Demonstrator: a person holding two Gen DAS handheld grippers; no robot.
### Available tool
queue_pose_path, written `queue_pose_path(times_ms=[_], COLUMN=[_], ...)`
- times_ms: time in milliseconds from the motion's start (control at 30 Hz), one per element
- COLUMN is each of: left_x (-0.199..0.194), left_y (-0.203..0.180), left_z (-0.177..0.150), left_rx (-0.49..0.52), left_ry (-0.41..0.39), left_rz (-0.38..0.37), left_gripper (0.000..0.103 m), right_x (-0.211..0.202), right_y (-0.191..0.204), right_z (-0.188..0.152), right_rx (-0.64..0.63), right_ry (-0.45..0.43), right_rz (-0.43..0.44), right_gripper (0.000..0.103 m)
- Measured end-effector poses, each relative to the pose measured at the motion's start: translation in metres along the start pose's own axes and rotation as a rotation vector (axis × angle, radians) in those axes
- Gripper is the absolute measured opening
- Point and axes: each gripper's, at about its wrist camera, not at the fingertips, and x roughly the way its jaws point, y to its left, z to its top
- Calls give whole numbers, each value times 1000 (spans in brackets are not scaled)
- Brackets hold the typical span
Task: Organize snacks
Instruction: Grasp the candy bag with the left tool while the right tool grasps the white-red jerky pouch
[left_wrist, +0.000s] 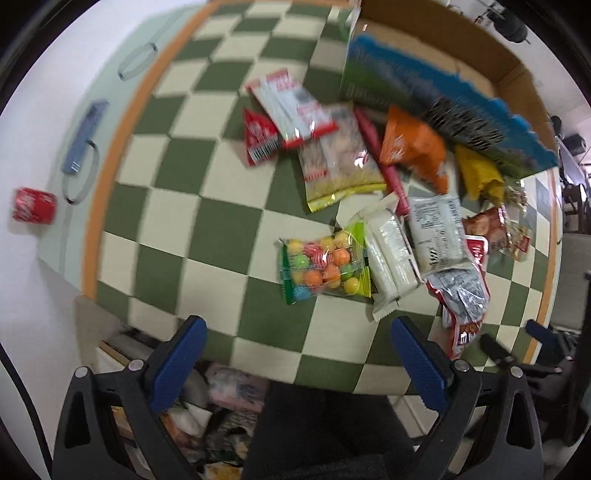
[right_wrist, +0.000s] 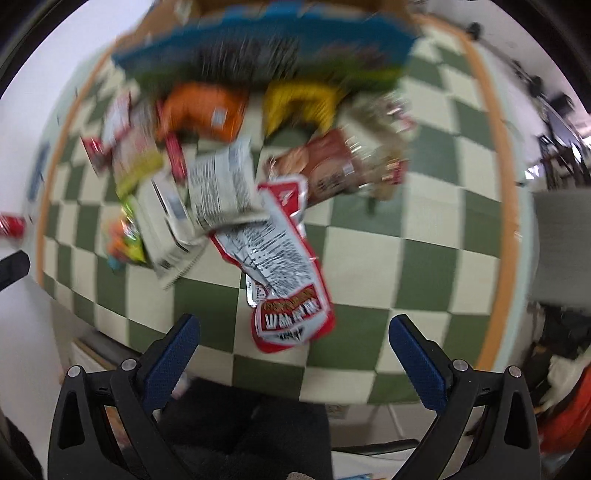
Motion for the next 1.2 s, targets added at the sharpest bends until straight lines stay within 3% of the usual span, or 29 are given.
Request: queue_pose_path(times_ms=[133,433,633,733,833,1200], left_x=[48,119,116,103,87,57], left_y=[3,6,14,13,10,14], left_z=[23,42,37,36,27,-3], left_rx=[-38,-77,-112,-103,-88,-80], left_ry=[139,283,235,213,202,179], left_rz=[-92,-81,-80,-84,-90,-133], left_gripper=[102,102,84,79,73,56], right_x=[48,105,134,159,168,182], right_y=[18,20,21,20,22,8], right_z=[11,21,29,31,27,1], right_rx=[-77,-48,-31,-28,-8,55], right_ry=[68,137,153,171,142,68], right_rz=[-28,2,-27,-90,-68,-38], right_gripper=[103,103,99,82,70,55])
